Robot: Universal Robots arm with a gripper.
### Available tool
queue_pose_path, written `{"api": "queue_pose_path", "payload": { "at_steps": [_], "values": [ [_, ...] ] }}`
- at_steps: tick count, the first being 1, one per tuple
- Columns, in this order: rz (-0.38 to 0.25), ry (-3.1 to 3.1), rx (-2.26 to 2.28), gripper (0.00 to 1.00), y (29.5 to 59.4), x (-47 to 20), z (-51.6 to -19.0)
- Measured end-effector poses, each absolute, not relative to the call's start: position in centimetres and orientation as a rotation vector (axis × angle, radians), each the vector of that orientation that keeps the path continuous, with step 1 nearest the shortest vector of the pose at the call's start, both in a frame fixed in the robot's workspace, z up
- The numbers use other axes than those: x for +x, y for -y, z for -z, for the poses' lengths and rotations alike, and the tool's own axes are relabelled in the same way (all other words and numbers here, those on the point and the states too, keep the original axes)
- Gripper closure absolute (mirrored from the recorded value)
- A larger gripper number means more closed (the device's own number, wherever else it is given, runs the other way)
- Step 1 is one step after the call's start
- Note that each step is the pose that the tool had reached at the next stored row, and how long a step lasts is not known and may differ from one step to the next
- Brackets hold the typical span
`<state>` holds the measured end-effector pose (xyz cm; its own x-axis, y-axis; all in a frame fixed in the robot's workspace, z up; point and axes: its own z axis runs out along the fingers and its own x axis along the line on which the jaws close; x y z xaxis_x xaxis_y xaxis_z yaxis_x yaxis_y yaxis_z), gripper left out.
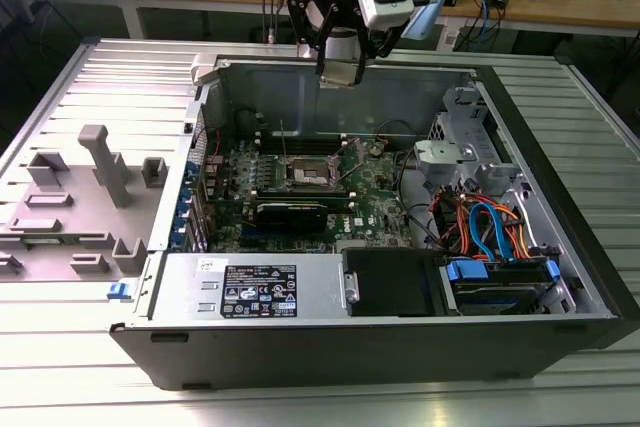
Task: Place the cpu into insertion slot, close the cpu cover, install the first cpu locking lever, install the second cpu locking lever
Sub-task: 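Place the cpu into insertion slot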
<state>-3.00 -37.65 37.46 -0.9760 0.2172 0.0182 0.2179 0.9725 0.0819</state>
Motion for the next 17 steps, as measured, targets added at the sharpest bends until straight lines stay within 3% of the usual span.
{"api": "queue_pose_path", "payload": {
  "at_steps": [17],
  "values": [
    [0.129,3.091,-0.525,0.45,37.85,-3.01,-36.85]
  ]
}}
